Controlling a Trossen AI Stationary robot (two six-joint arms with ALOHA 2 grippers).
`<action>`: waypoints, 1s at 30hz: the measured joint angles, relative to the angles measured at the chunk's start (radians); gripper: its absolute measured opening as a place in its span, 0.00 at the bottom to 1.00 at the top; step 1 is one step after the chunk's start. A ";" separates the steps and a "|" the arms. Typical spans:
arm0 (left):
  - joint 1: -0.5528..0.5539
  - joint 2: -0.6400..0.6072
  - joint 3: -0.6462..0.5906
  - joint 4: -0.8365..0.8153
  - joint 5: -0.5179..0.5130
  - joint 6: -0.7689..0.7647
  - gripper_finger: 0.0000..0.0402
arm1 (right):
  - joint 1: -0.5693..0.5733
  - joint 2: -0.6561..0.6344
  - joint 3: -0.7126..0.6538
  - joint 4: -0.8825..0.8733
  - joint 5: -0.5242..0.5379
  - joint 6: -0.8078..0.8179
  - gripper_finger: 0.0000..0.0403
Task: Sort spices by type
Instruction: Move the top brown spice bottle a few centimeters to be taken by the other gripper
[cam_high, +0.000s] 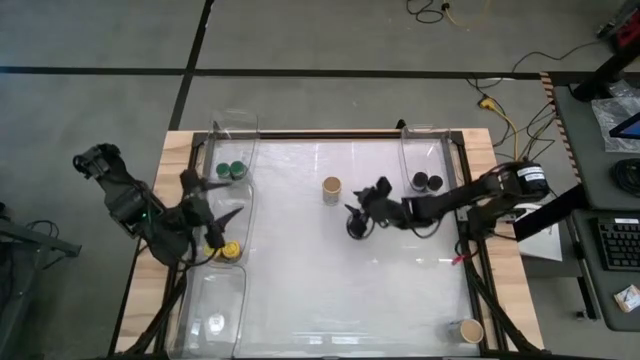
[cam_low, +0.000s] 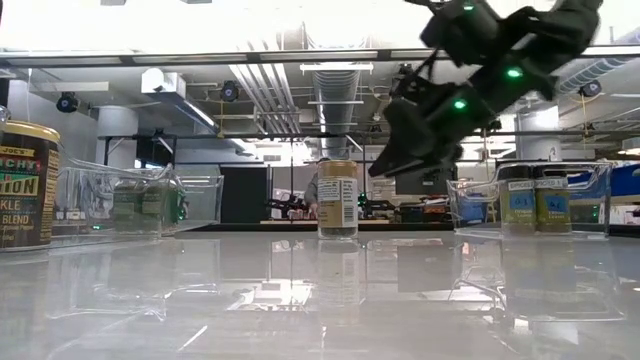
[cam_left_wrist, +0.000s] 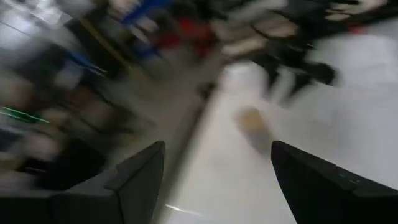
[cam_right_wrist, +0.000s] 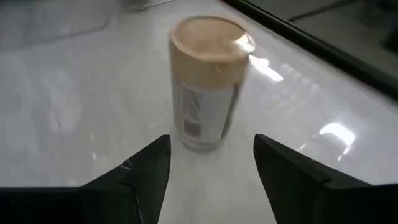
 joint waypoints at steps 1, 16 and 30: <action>0.006 0.003 -0.008 0.038 -0.063 0.061 0.69 | -0.019 0.000 0.025 -0.026 -0.025 -0.055 0.54; 0.417 0.026 -0.074 0.266 0.034 0.237 0.69 | -0.298 0.060 0.290 -0.349 -0.219 -0.546 0.49; 0.742 0.147 -0.352 1.028 0.518 0.537 0.69 | -0.390 0.221 0.288 -0.215 -0.530 -0.607 0.48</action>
